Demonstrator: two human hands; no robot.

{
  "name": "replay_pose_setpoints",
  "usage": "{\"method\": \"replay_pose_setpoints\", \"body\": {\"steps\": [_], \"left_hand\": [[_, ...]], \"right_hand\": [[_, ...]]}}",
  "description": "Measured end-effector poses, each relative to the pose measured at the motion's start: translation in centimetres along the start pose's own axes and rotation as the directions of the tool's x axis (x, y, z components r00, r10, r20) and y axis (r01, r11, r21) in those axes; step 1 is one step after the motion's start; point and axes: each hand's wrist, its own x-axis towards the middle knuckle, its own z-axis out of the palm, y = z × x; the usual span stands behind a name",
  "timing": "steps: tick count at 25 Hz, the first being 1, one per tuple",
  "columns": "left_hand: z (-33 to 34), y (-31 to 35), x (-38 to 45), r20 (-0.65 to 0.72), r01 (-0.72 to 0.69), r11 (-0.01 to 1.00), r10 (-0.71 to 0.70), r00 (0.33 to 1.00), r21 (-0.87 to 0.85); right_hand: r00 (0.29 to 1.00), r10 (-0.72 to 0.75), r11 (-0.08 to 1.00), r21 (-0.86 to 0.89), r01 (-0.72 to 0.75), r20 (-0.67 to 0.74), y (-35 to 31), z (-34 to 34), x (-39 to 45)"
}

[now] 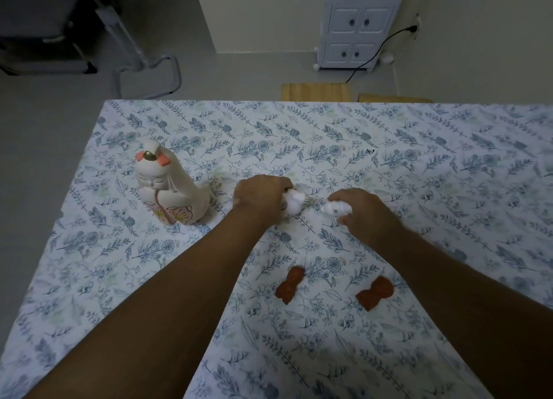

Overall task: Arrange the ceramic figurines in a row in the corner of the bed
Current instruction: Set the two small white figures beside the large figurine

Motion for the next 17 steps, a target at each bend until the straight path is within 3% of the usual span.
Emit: {"method": "replay_pose_setpoints", "body": {"steps": [4, 7, 9, 11, 13, 15, 17], "left_hand": [[0.0, 0.7, -1.9, -0.082, -0.023, 0.997, 0.029, 0.996, 0.073], [0.6, 2.0, -5.8, -0.309, -0.057, 0.989, 0.012, 0.951, -0.139], [2.1, 2.9, -8.9, -0.358, -0.067, 0.946, -0.054, 0.932, -0.317], [4.3, 3.6, -11.1, -0.235, 0.008, 0.873, -0.141, 0.962, -0.488], [6.6, 3.7, -12.2, -0.063, 0.128, 0.797, -0.203, 0.977, -0.59], [8.8, 3.9, -12.4, 0.049, 0.193, 0.762, -0.208, 0.977, -0.618], [10.2, 4.4, -12.9, 0.077, 0.2, 0.752, -0.195, 0.978, -0.628]], "right_hand": [[1.0, 0.027, 0.995, -0.096, -0.027, -0.004, -0.7, -0.3, -1.2], [0.99, 0.03, 0.999, -0.015, -0.033, -0.136, -2.0, -0.6, -4.3], [0.971, 0.014, 0.999, -0.042, -0.025, -0.239, -2.2, -0.3, -7.1], [0.953, 0.071, 0.994, -0.055, -0.091, -0.295, -2.0, 0.3, -9.8], [0.928, 0.233, 0.969, -0.008, -0.245, -0.292, -1.5, 1.0, -12.2], [0.87, 0.426, 0.904, 0.067, -0.423, -0.25, -0.7, 2.0, -13.8], [0.809, 0.555, 0.831, 0.16, -0.532, -0.195, 0.3, 3.2, -14.8]]}}
